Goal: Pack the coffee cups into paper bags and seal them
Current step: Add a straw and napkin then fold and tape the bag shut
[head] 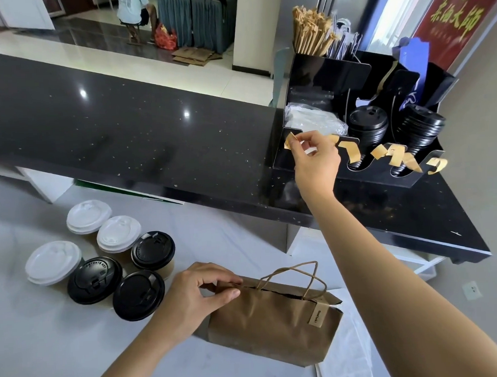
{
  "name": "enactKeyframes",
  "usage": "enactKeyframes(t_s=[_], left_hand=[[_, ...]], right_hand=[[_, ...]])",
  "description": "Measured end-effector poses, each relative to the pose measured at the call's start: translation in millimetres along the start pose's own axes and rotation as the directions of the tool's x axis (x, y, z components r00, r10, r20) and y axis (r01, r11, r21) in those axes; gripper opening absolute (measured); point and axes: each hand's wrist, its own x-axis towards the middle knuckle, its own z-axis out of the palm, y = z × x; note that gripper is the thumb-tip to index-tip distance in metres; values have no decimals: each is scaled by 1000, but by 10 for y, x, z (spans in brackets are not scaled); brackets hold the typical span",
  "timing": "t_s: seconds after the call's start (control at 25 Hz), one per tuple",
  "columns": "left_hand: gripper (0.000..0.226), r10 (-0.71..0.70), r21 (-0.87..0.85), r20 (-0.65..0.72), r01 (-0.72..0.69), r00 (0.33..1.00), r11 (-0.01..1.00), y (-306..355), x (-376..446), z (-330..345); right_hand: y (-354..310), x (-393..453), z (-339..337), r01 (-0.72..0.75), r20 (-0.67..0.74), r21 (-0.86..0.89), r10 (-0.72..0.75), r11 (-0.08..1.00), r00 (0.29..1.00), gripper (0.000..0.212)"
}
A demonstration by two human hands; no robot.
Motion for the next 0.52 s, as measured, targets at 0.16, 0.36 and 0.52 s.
enactKeyframes(t_s=[0.16,0.36,0.52], left_hand=[[23,0,-5,-9,0,1000,1000,6,-3,5],[22,1,-4,8,-1,1000,1000,-10,-17,-13],[21,27,58,53,-30,998,998,-17,-30,-41]], right_hand=[[37,-175,-129,16,29,22,-17,1000,999,11],[-191,-417,-374,-14,279,86,-11,996,960,6],[-336,-655,-575,-56,557,55,16,997,830,10]])
